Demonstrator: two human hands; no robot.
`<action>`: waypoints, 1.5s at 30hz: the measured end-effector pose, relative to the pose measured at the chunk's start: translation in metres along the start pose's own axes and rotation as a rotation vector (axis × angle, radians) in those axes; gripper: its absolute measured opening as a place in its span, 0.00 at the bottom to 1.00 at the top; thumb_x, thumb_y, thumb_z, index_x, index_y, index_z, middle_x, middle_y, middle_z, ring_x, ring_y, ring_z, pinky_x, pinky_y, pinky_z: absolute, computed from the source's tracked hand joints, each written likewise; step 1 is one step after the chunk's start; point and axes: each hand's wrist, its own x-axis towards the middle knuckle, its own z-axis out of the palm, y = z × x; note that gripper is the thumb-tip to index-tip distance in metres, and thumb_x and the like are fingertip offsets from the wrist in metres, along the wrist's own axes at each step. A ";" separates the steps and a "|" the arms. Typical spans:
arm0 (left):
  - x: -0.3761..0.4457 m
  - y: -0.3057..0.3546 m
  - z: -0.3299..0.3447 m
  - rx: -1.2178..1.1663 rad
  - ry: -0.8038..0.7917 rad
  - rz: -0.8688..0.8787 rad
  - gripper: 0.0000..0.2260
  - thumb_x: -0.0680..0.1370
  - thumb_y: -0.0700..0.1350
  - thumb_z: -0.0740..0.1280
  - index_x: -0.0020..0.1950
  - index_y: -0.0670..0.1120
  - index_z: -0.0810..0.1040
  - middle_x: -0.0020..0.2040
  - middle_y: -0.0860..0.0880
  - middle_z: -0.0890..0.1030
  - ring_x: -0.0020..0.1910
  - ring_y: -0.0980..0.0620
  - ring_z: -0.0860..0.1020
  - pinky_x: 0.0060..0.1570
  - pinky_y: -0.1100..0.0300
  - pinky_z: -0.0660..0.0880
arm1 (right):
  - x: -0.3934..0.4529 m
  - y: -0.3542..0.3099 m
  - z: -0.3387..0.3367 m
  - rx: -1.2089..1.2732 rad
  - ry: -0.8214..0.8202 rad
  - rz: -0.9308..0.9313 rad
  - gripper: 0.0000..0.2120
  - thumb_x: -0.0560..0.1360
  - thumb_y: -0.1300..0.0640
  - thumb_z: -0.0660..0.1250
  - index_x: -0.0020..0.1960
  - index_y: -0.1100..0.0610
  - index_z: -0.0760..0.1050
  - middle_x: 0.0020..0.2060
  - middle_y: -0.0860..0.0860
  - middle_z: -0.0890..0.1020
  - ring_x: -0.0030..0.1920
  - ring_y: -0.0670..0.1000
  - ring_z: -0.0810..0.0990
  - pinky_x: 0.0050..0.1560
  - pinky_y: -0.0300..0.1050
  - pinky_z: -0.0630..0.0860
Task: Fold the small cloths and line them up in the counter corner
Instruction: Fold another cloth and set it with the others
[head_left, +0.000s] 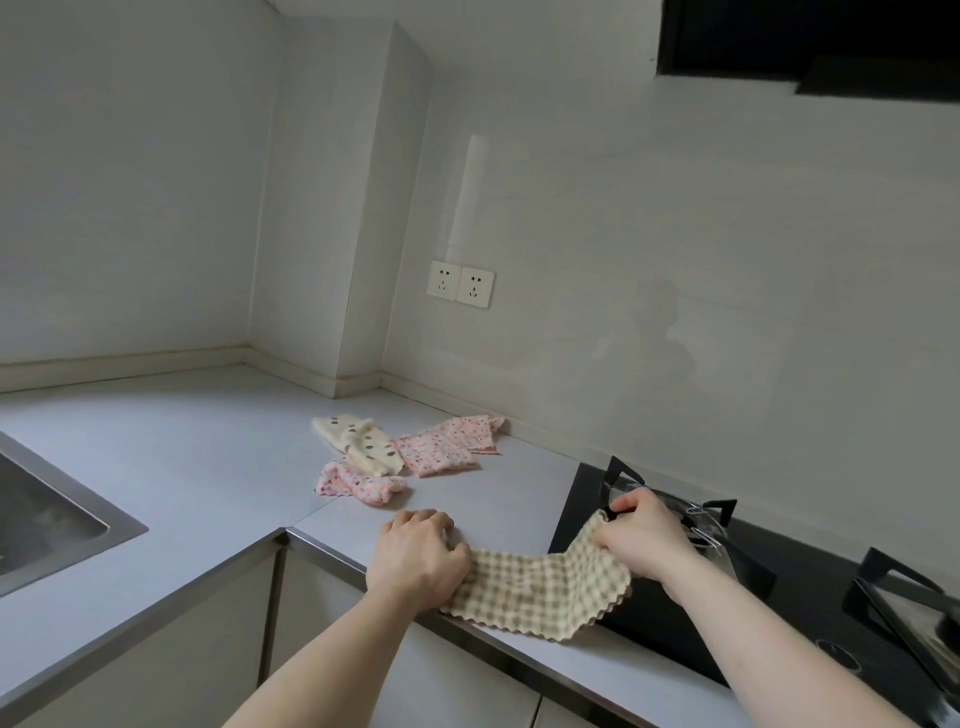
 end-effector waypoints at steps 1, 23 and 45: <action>0.000 0.000 0.000 -0.004 -0.002 -0.001 0.22 0.76 0.57 0.55 0.65 0.54 0.78 0.68 0.54 0.78 0.69 0.49 0.71 0.69 0.52 0.65 | -0.002 -0.005 0.002 0.014 -0.012 -0.007 0.16 0.70 0.57 0.70 0.57 0.52 0.72 0.52 0.52 0.79 0.50 0.53 0.81 0.43 0.46 0.81; 0.003 -0.004 0.001 -0.257 0.106 -0.056 0.18 0.78 0.46 0.56 0.66 0.53 0.75 0.66 0.50 0.80 0.65 0.49 0.76 0.65 0.54 0.71 | -0.026 -0.038 0.107 0.173 -0.312 -0.116 0.18 0.75 0.58 0.71 0.62 0.48 0.72 0.55 0.49 0.81 0.46 0.51 0.86 0.43 0.43 0.85; 0.006 -0.002 -0.009 -0.062 -0.155 0.030 0.23 0.70 0.62 0.61 0.62 0.57 0.80 0.67 0.56 0.77 0.68 0.49 0.69 0.70 0.51 0.62 | -0.010 0.025 0.086 0.019 -0.087 -0.075 0.20 0.72 0.42 0.74 0.61 0.46 0.78 0.46 0.39 0.81 0.49 0.41 0.79 0.47 0.41 0.73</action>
